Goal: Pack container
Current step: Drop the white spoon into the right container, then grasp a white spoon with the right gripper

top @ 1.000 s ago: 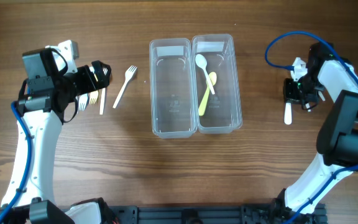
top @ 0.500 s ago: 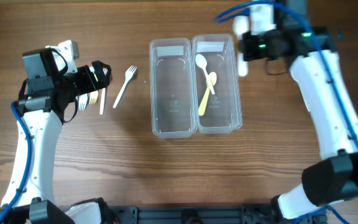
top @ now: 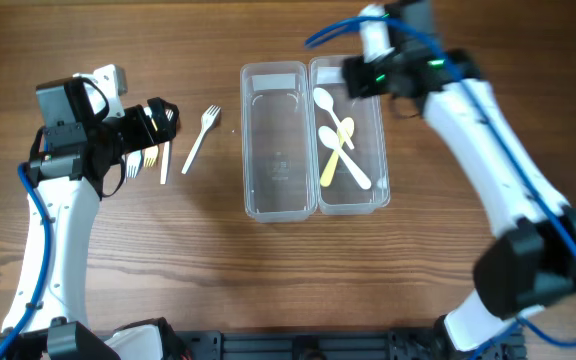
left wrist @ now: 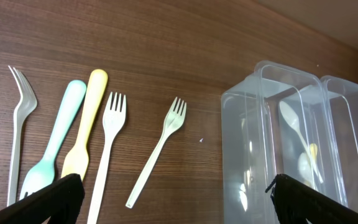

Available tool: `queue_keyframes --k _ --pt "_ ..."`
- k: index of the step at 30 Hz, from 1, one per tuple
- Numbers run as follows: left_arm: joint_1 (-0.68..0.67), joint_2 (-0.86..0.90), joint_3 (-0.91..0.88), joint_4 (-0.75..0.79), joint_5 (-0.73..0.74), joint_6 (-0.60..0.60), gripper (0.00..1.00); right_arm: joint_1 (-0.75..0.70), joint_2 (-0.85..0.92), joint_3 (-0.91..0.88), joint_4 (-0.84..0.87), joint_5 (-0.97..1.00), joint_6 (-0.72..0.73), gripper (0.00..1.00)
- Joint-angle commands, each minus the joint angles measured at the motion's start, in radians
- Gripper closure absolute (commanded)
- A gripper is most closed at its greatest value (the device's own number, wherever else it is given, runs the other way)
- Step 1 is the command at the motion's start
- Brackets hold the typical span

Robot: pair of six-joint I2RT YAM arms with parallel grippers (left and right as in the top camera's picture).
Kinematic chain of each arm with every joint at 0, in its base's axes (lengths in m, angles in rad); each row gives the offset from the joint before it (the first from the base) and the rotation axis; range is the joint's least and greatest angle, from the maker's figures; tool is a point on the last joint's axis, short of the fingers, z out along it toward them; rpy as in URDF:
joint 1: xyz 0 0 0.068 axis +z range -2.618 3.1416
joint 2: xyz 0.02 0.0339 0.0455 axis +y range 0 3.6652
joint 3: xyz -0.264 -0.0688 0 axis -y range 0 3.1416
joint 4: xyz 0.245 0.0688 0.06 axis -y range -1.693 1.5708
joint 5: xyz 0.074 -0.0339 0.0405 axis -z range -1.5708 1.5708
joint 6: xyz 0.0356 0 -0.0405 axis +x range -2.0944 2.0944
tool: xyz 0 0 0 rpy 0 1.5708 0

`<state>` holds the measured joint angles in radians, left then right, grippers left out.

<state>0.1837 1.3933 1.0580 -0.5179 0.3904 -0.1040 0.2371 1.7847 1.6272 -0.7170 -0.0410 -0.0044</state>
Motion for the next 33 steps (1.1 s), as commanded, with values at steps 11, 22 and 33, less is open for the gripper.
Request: queue_keyframes --k 11,22,33 --pt "0.005 0.002 0.018 -0.002 0.002 -0.009 0.0 -0.575 0.282 -0.013 -0.171 -0.078 -0.315 0.23" --pt "0.004 0.002 0.018 -0.003 0.002 -0.01 0.0 -0.574 0.427 -0.013 -0.177 -0.087 -0.304 0.39" --pt "0.004 0.002 0.018 -0.003 0.002 -0.01 0.0 -0.574 0.45 -0.018 -0.216 -0.014 -0.213 0.82"
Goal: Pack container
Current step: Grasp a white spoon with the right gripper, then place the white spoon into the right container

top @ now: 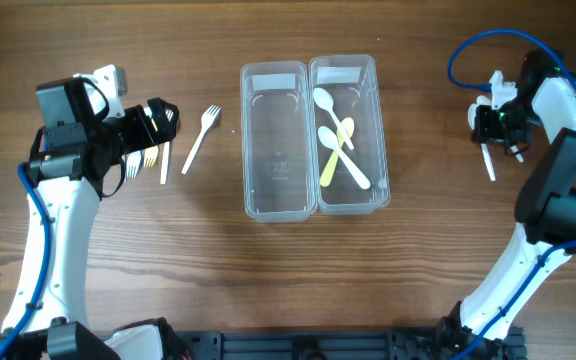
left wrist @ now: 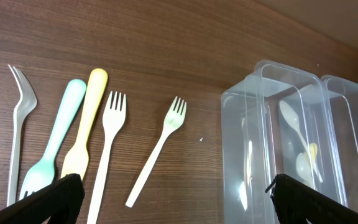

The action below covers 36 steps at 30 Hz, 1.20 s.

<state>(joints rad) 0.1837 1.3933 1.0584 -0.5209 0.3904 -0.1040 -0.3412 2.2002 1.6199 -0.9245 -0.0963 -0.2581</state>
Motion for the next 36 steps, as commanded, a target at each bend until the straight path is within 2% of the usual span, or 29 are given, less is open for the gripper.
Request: queue_keyframes --k 1,5,8,15,17,19,21,24,25,26,29,32,34,35,36 --pt "0.004 0.002 0.018 0.0 0.002 -0.01 0.0 0.004 0.035 -0.011 -0.007 0.04 0.053 0.84" --pt "0.004 0.002 0.018 0.0 0.002 -0.009 0.0 0.004 0.009 -0.003 -0.017 0.032 0.132 0.94" --pt "0.005 0.002 0.018 0.001 0.002 -0.01 0.0 0.016 -0.055 0.021 -0.041 -0.006 0.155 0.96" --pt "0.004 0.002 0.018 0.0 0.002 -0.01 0.0 0.176 -0.433 0.031 0.011 -0.365 0.178 0.96" --pt "0.004 0.002 0.018 0.0 0.002 -0.01 0.0 0.263 -0.504 0.03 0.046 -0.375 0.214 0.96" --pt "0.004 0.002 0.018 0.0 0.002 -0.01 0.0 0.37 -0.5 0.011 0.049 -0.367 0.214 0.96" --pt "0.004 0.002 0.018 0.0 0.002 -0.01 0.0 0.475 -0.456 -0.062 0.061 -0.285 0.23 0.96" --pt "0.004 0.002 0.018 0.0 0.002 -0.01 0.0 0.586 -0.36 -0.183 0.127 -0.27 0.238 0.96" --pt "0.004 0.002 0.018 0.0 0.002 -0.01 0.0 0.616 -0.335 -0.202 0.151 -0.269 0.23 0.9" --pt "0.004 0.002 0.018 0.0 0.002 -0.01 0.0 0.631 -0.326 -0.203 0.178 -0.263 0.22 0.67" --pt "0.005 0.002 0.018 0.0 0.002 -0.009 0.0 0.618 -0.348 -0.127 0.192 -0.221 0.201 0.53" --pt "0.004 0.002 0.018 0.0 0.002 -0.01 0.0 0.554 -0.434 -0.022 0.182 -0.057 0.201 0.38" --pt "0.004 0.002 0.018 -0.005 0.002 -0.01 0.0 0.447 -0.482 -0.009 0.203 0.137 0.143 0.23" --pt "0.005 0.002 0.018 -0.008 0.002 -0.009 0.0 0.369 -0.482 -0.01 0.202 0.163 0.067 0.16" --pt "0.005 0.002 0.018 -0.007 0.002 -0.009 0.0 0.306 -0.469 -0.011 0.195 0.159 0.02 0.14"
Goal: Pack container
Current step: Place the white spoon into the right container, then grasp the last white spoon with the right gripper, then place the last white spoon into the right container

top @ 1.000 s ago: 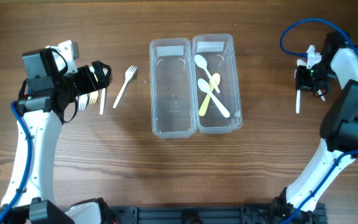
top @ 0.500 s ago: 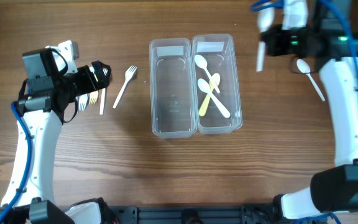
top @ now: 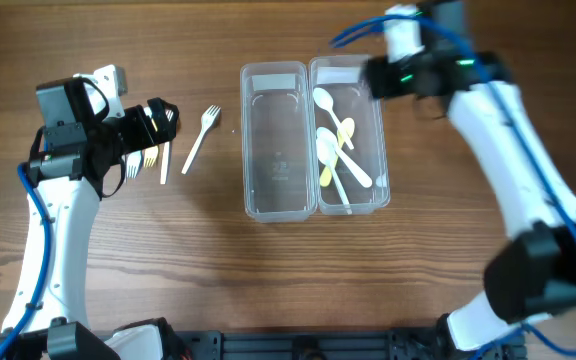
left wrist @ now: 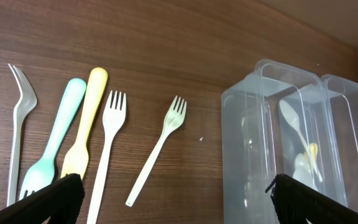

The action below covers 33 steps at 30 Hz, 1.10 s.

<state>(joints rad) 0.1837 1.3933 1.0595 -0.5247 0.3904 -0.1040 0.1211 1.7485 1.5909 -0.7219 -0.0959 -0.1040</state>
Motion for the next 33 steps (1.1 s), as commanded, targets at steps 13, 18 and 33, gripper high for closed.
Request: queue_keyframes --k 13,18,33 --pt "0.004 0.002 0.017 -0.004 0.002 -0.01 0.0 -0.543 0.418 0.017 -0.032 -0.002 -0.337 0.16" --pt "0.004 0.002 0.017 -0.004 0.002 -0.01 0.0 -0.56 0.444 0.017 -0.036 -0.028 -0.286 0.22" --pt "0.004 0.002 0.017 -0.003 0.002 -0.01 0.0 -0.552 0.494 -0.026 -0.105 -0.005 -0.124 0.82"
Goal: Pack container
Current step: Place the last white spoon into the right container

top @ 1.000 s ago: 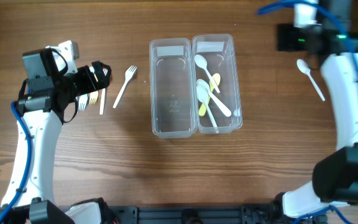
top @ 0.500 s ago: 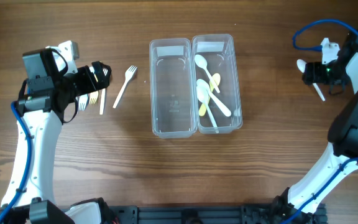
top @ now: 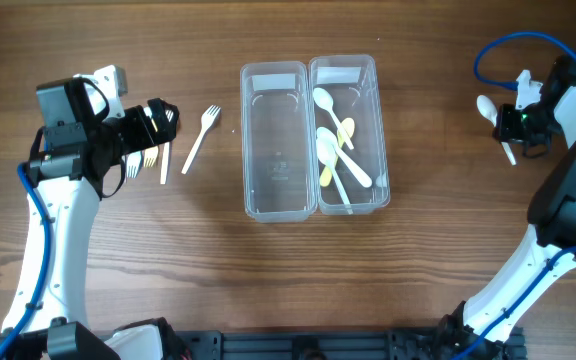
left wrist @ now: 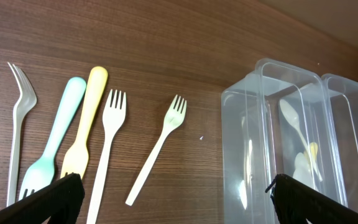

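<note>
Two clear plastic containers stand side by side mid-table. The left container (top: 279,140) is empty; the right container (top: 368,70) holds several white and yellow spoons (top: 333,150). A white spoon (top: 487,105) lies at the far right of the table, and my right gripper (top: 521,122) is over its handle; its jaws are too small to read. My left gripper (top: 160,120) hangs wide open above a row of forks (left wrist: 107,143), touching none. One white fork (left wrist: 160,155) lies apart, nearer the left container (left wrist: 253,143).
Beside the forks lie a teal-handled utensil (left wrist: 55,143) and a yellow-handled one (left wrist: 86,121), with a bent white fork (left wrist: 18,124) furthest left. Blue cable loops over the right arm (top: 568,160).
My right gripper was over the far end of the right container; now it is at the table's far right, over a white spoon. The left arm and the forks have not moved.
My right gripper was over the right container, then at the far right by a white spoon, then over the container again, which held one more white spoon. Now it is at the far right by another spoon. The left gripper stayed open above the forks throughout.
</note>
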Available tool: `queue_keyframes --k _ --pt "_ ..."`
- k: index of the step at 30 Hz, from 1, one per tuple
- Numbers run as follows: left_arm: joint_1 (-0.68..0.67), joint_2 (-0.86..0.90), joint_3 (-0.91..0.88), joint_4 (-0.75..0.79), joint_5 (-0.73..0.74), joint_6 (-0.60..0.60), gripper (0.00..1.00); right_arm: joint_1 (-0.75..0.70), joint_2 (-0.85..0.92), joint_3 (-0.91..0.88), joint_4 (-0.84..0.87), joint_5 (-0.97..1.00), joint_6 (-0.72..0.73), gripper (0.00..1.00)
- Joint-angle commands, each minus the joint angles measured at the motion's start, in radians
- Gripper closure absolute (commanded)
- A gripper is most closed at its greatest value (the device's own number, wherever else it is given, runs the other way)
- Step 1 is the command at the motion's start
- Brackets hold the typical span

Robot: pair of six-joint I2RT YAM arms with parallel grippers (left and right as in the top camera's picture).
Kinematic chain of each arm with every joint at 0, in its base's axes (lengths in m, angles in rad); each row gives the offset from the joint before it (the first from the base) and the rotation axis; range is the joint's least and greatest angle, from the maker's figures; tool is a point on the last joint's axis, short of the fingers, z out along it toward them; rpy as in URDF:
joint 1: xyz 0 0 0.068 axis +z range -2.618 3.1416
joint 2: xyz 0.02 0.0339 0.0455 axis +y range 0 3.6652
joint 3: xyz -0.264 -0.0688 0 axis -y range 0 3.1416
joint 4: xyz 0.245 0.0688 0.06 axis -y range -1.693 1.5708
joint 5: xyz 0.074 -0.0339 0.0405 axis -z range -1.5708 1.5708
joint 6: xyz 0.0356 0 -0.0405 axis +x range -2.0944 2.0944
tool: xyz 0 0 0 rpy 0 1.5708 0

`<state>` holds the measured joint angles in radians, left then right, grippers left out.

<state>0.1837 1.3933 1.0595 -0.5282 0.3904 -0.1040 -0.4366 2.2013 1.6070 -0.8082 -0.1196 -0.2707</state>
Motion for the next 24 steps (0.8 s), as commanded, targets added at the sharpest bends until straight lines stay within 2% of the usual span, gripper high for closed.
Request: queue_keyframes --k 1,10,15,19,21,24 --pt "0.004 0.002 0.017 0.0 0.002 -0.01 0.0 0.005 0.041 -0.042 -0.019 0.019 0.047 0.83" --pt "0.004 0.002 0.017 0.001 0.002 -0.01 0.0 0.013 0.038 -0.037 -0.016 0.023 0.078 0.93" --pt "0.004 0.002 0.017 0.019 0.002 -0.01 0.0 0.063 -0.04 0.088 -0.061 -0.011 0.132 0.93" --pt "0.004 0.002 0.017 0.021 0.002 -0.01 0.0 0.201 -0.217 0.166 -0.083 -0.179 0.163 0.93" --pt "0.004 0.002 0.017 0.021 0.002 -0.01 0.0 0.328 -0.297 0.166 -0.068 -0.193 0.203 0.93" --pt "0.004 0.002 0.017 0.021 0.002 -0.009 0.0 0.468 -0.304 0.163 -0.097 -0.193 0.222 0.92"
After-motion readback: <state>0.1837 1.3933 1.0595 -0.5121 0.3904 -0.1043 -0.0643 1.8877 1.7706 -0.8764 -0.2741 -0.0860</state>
